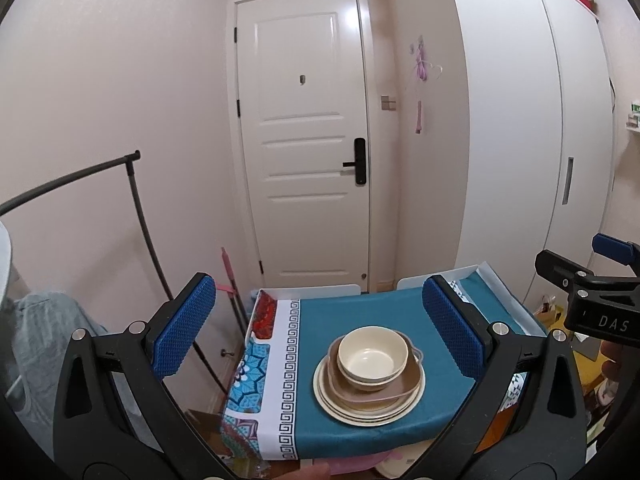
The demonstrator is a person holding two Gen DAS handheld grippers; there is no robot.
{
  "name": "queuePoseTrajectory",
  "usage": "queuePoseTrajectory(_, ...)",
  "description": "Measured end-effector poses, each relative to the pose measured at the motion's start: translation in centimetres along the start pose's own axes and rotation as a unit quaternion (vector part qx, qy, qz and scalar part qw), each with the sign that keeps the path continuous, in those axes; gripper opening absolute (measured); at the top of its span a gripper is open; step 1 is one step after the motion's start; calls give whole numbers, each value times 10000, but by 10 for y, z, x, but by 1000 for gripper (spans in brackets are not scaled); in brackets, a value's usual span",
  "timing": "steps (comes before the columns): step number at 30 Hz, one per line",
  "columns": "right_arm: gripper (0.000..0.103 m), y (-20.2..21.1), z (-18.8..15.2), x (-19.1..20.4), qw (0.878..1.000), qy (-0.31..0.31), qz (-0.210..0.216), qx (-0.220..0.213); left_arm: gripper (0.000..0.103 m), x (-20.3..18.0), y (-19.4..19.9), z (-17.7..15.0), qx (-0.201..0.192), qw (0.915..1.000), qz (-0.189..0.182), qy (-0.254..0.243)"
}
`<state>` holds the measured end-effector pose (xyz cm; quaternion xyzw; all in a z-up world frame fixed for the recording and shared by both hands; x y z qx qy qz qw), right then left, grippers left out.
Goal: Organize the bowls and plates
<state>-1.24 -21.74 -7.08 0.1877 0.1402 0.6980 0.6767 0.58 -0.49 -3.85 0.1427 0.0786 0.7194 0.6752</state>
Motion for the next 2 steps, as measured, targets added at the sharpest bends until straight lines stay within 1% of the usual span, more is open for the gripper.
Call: queuePoseTrajectory(2,102,-5,0,0,10000,-2,0,30,103,-1,-5,-1,33,10000,1,-3)
Point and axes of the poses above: each gripper's, at about its wrist camera, not at the fingertips, and y roughly against the way its jaws point, x to its left, z to its top, the point moved 9 cm from there along -y, roughly the way its jaws point, and after that the axes turned 8 degrees about z, right-handed, at the moved point
